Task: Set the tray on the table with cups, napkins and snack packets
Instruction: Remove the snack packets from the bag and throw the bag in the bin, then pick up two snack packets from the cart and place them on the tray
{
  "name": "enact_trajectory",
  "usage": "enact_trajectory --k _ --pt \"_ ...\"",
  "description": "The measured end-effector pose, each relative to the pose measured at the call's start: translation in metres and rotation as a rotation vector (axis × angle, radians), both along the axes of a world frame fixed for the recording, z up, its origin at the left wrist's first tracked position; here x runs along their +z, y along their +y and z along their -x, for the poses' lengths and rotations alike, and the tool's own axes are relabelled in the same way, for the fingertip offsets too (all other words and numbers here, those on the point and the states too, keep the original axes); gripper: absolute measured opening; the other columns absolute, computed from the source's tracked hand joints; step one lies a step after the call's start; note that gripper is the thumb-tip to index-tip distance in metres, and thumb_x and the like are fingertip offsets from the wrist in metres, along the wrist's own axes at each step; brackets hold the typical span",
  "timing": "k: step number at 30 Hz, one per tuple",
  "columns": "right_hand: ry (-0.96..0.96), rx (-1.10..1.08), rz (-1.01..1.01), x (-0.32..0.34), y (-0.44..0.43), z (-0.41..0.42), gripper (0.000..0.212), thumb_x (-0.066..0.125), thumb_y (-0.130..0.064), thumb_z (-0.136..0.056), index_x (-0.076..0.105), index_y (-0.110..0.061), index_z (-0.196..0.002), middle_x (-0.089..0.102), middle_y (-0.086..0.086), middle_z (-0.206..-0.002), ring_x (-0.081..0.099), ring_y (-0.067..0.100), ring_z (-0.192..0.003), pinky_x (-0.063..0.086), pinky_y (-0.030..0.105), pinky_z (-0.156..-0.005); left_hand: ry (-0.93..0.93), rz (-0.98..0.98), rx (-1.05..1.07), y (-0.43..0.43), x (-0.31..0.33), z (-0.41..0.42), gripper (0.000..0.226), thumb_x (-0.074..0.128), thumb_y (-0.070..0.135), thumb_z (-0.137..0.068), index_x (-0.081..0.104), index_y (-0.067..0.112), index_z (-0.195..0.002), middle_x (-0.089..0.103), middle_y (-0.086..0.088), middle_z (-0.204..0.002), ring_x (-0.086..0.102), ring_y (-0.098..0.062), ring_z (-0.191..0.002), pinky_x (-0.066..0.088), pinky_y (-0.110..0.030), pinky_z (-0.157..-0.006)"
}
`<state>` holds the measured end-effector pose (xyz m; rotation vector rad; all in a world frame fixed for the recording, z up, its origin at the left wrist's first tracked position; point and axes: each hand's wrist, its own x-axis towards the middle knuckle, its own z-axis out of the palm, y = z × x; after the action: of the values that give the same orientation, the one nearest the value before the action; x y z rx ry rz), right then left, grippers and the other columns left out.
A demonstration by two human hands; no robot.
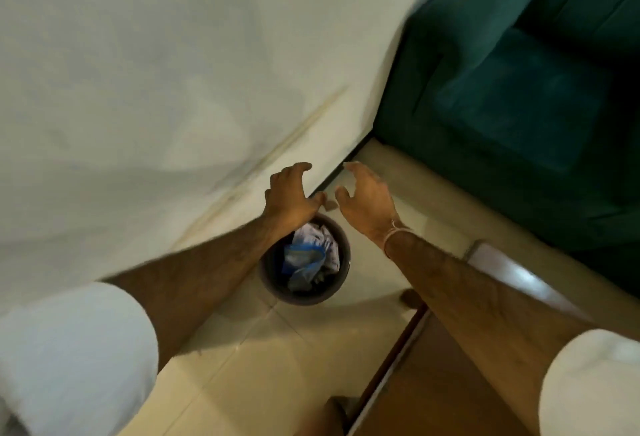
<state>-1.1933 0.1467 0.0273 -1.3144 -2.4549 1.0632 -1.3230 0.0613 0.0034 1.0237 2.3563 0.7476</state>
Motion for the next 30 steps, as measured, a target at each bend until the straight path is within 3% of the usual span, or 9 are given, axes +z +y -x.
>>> enact_trajectory --k 7,20,25,30 --pt "0.146 -0.064 -0.1 0.199 0.033 -0.028 0.054 0.06 -0.033 -0.097 0.043 -0.023 -0.147 0.044 0.001 -0.155 0.047 0.024 -0.139 0.042 0.045 -0.115 0.028 -0.223 0.011 0.029 0.22 -0.029 0.061 0.07 0.035 -0.089 0.044 0.023 -0.143 0.051 -0.003 -0.146 0.039 -0.025 -0.138 0.037 -0.048 -0.111" --pt "0.386 -0.122 -0.418 0.546 0.057 -0.189 0.052 0.056 -0.034 -0.099 0.042 -0.021 -0.148 0.044 0.002 -0.155 0.047 0.023 -0.139 0.043 0.046 -0.113 0.151 -0.515 -0.064 0.044 0.555 -0.168 0.06 0.069 0.034 -0.09 0.043 0.026 -0.143 0.052 0.0 -0.144 0.04 -0.022 -0.136 0.036 -0.048 -0.111" --pt "0.402 -0.132 -0.577 0.64 0.052 -0.292 0.052 0.054 -0.037 -0.099 0.042 -0.021 -0.147 0.047 0.004 -0.152 0.051 0.025 -0.135 0.045 0.046 -0.111 0.226 -0.613 -0.126 0.039 0.652 -0.25 0.058 0.069 0.03 -0.09 0.045 0.025 -0.142 0.054 0.001 -0.141 0.042 -0.022 -0.134 0.036 -0.048 -0.111" --pt "0.388 -0.149 -0.679 0.693 0.046 -0.405 0.054 0.052 -0.041 -0.1 0.041 -0.02 -0.148 0.047 0.004 -0.153 0.05 0.025 -0.136 0.045 0.047 -0.111 0.285 -0.632 -0.192 0.031 0.709 -0.345 0.058 0.067 0.03 -0.09 0.043 0.025 -0.143 0.052 0.001 -0.143 0.043 -0.023 -0.134 0.036 -0.048 -0.111"
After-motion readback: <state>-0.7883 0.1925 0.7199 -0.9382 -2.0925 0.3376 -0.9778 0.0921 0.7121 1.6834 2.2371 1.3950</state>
